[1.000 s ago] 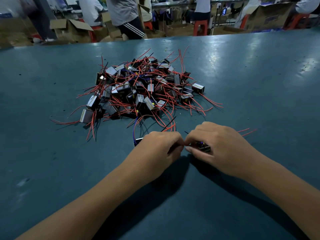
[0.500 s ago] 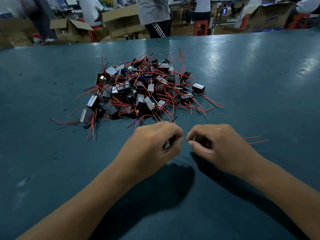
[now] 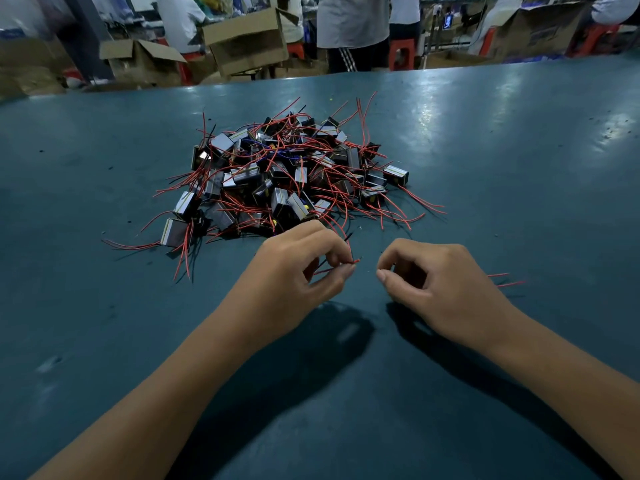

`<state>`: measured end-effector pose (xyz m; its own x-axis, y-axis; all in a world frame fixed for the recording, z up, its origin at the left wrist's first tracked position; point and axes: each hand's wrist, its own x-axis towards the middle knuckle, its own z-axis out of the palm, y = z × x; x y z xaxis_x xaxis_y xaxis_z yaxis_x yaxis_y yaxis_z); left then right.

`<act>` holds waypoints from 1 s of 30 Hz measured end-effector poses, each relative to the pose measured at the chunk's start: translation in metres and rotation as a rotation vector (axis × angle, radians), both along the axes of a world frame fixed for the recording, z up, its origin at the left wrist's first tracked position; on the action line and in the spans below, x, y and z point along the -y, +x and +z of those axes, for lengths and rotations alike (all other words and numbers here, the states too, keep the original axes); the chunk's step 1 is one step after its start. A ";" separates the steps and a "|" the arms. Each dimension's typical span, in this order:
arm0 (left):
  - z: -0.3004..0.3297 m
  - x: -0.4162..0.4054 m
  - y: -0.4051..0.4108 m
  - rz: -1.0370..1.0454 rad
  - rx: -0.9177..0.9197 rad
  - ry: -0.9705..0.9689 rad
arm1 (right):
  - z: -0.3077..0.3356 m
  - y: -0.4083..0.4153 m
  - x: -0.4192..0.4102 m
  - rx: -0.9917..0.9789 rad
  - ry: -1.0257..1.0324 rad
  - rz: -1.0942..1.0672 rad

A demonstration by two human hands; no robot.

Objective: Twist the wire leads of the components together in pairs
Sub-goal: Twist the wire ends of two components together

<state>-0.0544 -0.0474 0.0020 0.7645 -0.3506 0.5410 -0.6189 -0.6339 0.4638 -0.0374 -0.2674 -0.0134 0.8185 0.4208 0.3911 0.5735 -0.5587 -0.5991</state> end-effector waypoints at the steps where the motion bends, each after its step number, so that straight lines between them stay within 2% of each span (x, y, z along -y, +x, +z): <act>1: -0.001 0.000 0.000 -0.008 -0.009 0.005 | 0.000 0.000 0.000 -0.007 0.017 -0.011; 8: -0.007 0.007 -0.001 -0.021 -0.019 0.011 | -0.004 -0.003 -0.004 -0.145 0.131 -0.069; 15: -0.014 0.010 0.000 0.015 -0.052 -0.024 | -0.004 -0.004 -0.007 -0.359 0.352 -0.003; 30: -0.015 0.010 0.001 0.008 -0.166 -0.101 | -0.003 -0.004 -0.012 -0.366 0.424 -0.006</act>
